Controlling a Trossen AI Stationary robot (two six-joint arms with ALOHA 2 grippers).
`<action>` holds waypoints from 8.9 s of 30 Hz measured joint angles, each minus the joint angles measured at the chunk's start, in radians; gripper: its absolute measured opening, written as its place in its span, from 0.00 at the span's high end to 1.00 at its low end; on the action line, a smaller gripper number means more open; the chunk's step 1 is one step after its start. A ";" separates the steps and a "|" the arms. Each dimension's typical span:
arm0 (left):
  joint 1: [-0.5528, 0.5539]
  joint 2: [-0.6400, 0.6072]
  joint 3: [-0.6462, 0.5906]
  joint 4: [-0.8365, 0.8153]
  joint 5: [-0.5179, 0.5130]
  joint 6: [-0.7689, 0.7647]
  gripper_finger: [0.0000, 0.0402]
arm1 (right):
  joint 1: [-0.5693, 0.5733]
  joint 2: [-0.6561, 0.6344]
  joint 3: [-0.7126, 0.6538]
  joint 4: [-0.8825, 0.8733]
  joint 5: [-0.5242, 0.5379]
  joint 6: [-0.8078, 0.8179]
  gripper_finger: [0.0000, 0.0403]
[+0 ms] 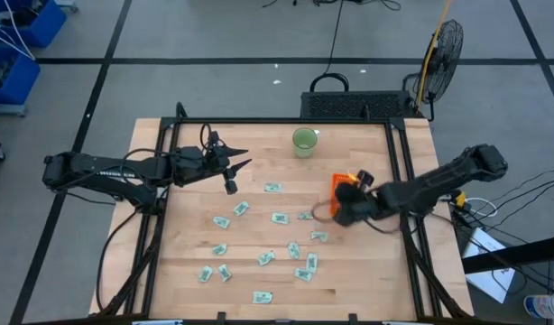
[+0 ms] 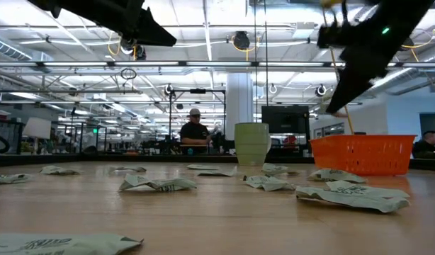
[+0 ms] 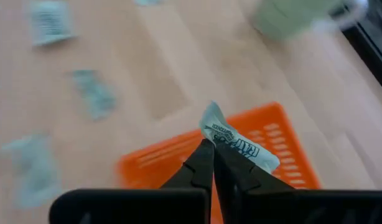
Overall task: Pick and place Stevia / Truvia into bins
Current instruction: Put the light green packet into the orange basket
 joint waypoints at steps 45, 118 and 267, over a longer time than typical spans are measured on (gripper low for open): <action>-0.003 0.000 -0.001 -0.291 0.002 -0.186 0.66 | -0.346 0.037 -0.002 0.325 -0.446 -0.304 0.77; -0.010 0.000 -0.001 -0.275 0.024 -0.206 0.66 | -0.329 -0.068 -0.269 0.328 -0.342 -0.291 0.91; -0.080 0.322 0.038 -0.125 -0.003 -0.101 0.75 | -0.332 0.630 0.028 1.742 -0.468 -0.536 0.99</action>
